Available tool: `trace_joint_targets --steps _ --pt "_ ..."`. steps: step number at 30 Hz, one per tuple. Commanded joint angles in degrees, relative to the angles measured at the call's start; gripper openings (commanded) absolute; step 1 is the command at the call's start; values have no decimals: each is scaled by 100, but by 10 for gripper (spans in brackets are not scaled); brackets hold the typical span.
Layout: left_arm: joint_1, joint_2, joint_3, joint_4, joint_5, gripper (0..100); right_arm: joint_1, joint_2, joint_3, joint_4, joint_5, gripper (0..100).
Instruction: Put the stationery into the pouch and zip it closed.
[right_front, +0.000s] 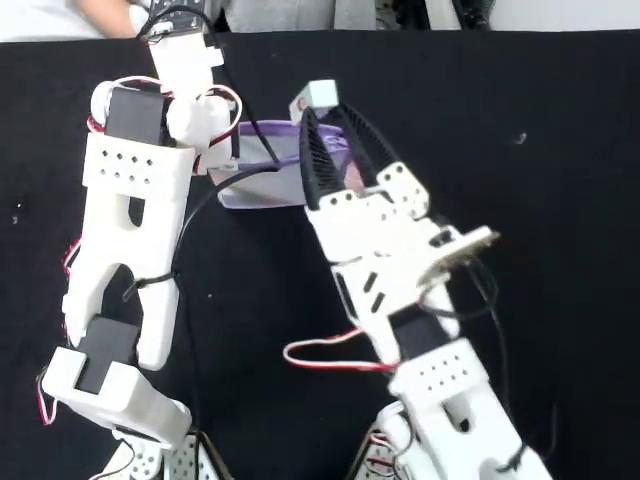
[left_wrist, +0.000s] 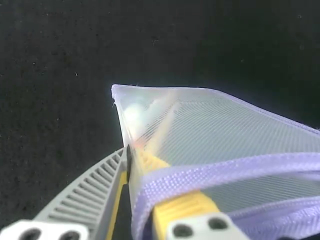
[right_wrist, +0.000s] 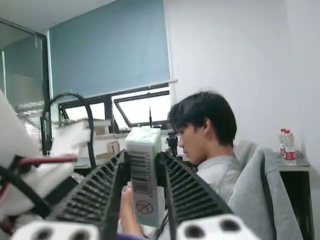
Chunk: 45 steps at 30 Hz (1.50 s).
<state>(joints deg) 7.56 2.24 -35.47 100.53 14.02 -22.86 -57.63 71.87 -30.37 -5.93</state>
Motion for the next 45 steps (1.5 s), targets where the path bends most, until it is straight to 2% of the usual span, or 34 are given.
trace_joint_targets --steps 1,14,24,29,33,40,42,45 --pt "40 -97 -338 26 62 29 -62 637 13 -659 -70 11" --pt "22 -97 -338 26 70 29 -88 1077 462 -844 -79 11" --pt "-215 -88 -338 26 97 29 -343 -207 971 -695 -35 11" --pt "-242 -88 -338 26 79 29 -431 -927 963 281 -35 11" --pt "-400 -88 -338 26 62 29 -167 -1692 857 949 -26 16" --pt "-1209 -79 -338 9 53 29 668 -2290 -541 3974 9 158" --pt "-1437 -9 -338 9 53 29 932 -2290 -840 4651 325 175" --pt "-1754 290 -347 -70 53 29 1248 -2290 -910 5037 879 174"
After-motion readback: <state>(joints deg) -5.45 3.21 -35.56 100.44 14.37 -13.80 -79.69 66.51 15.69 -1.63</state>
